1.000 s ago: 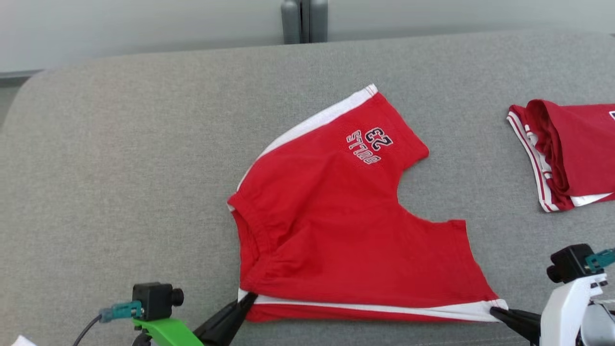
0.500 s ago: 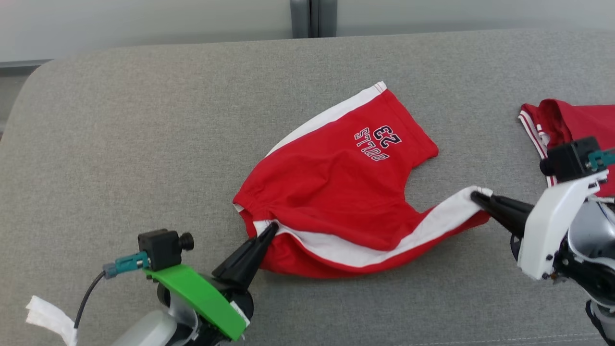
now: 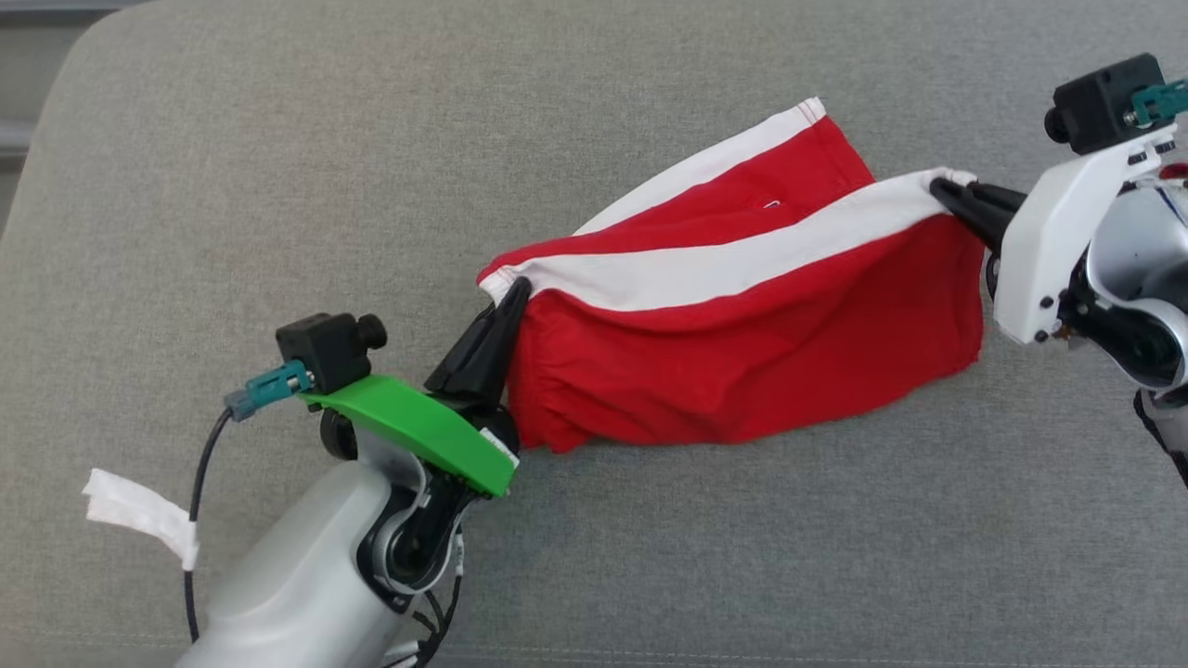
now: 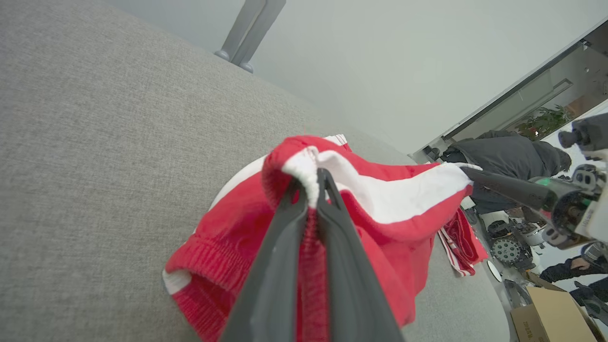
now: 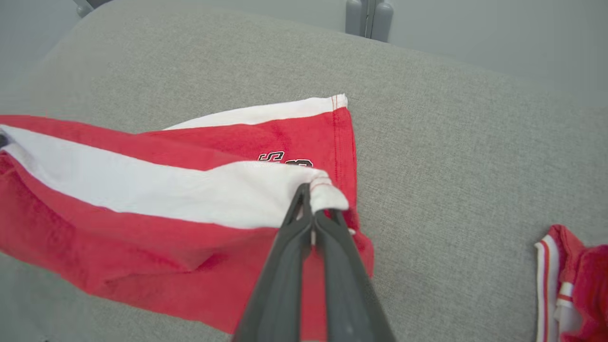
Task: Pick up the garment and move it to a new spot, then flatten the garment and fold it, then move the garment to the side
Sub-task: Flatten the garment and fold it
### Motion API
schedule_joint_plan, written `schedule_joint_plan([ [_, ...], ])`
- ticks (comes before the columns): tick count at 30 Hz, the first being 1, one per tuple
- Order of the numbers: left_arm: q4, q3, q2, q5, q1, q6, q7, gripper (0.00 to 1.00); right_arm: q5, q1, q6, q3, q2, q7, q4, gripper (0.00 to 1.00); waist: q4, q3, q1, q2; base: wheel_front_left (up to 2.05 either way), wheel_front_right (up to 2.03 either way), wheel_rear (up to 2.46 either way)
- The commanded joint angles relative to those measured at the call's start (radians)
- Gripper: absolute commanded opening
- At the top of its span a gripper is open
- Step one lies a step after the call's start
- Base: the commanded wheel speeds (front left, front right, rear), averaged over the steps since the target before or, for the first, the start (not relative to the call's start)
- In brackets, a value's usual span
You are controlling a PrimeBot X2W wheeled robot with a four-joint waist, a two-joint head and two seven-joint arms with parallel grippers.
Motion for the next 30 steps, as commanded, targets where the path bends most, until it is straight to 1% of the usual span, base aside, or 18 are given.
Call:
schedule_joint_plan([
  [1,0.015,-0.003,-0.015,0.01,-0.029,0.001,-0.006,0.0,-0.011,-0.049,0.0,0.027,-0.014,-0.024,0.029,0.0,0.037,0.055,0.0001,0.0,0.0,0.0,0.0],
  [6,0.058,0.008,-0.065,0.018,-0.067,-0.005,-0.021,0.0,-0.04,-0.182,0.0,0.116,-0.043,-0.082,0.138,0.0,0.057,0.104,0.0001,0.0,0.0,0.0,0.0],
  [10,0.096,0.04,-0.101,0.038,-0.091,0.009,-0.036,0.0,-0.05,-0.269,0.0,0.168,-0.05,-0.143,0.218,0.0,0.076,0.136,0.0001,0.0,0.0,0.0,0.0],
  [12,0.109,0.049,-0.12,0.048,-0.101,0.006,-0.038,0.0,-0.055,-0.303,0.0,0.194,-0.054,-0.172,0.251,0.0,0.085,0.148,0.0001,0.0,0.0,0.0,0.0],
  [18,0.154,0.071,-0.147,0.098,-0.125,0.008,-0.046,0.0,-0.059,-0.385,0.0,0.291,-0.064,-0.236,0.332,0.0,0.103,0.171,0.0001,0.0,0.0,0.0,0.0],
  [19,0.16,0.072,-0.151,0.11,-0.128,0.004,-0.047,0.02,-0.051,-0.396,0.0,0.307,-0.063,-0.249,0.349,0.0,0.104,0.174,0.0001,0.0,0.0,0.0,0.0],
  [20,0.163,0.075,-0.154,0.116,-0.131,0.003,-0.048,0.14,-0.048,-0.404,0.0,0.321,-0.063,-0.258,0.359,0.0,0.106,0.175,0.0001,0.0,0.0,0.0,0.0],
  [21,0.169,0.076,-0.16,0.12,-0.133,-0.001,-0.047,0.2,-0.045,-0.417,0.0,0.34,-0.063,-0.272,0.372,0.0,0.107,0.177,0.0001,0.0,0.0,0.0,0.0],
  [22,0.172,0.076,-0.163,0.125,-0.133,-0.004,-0.046,0.2,-0.041,-0.425,0.0,0.352,-0.062,-0.281,0.385,0.0,0.108,0.177,0.0001,0.0,0.0,0.0,0.0],
  [23,0.177,0.077,-0.166,0.131,-0.136,-0.005,-0.047,0.27,-0.038,-0.435,0.0,0.365,-0.058,-0.292,0.399,0.44,0.109,0.177,0.0001,0.0,0.0,0.0,0.0],
  [24,0.18,0.079,-0.169,0.134,-0.139,-0.008,-0.047,0.33,-0.029,-0.442,0.0,0.374,-0.053,-0.303,0.411,1.0,0.109,0.176,0.0001,0.0,0.0,0.0,0.0],
  [25,0.182,0.082,-0.172,0.145,-0.143,-0.012,-0.047,1.0,-0.018,-0.446,0.0,0.382,-0.05,-0.316,0.422,1.0,0.11,0.175,0.0001,0.0,0.0,0.0,0.0],
  [30,0.181,0.137,-0.191,0.19,-0.117,-0.019,-0.047,1.0,0.015,-0.468,0.0,0.427,-0.051,-0.374,0.463,1.0,0.109,0.151,0.0001,0.0,0.0,0.0,0.0],
])
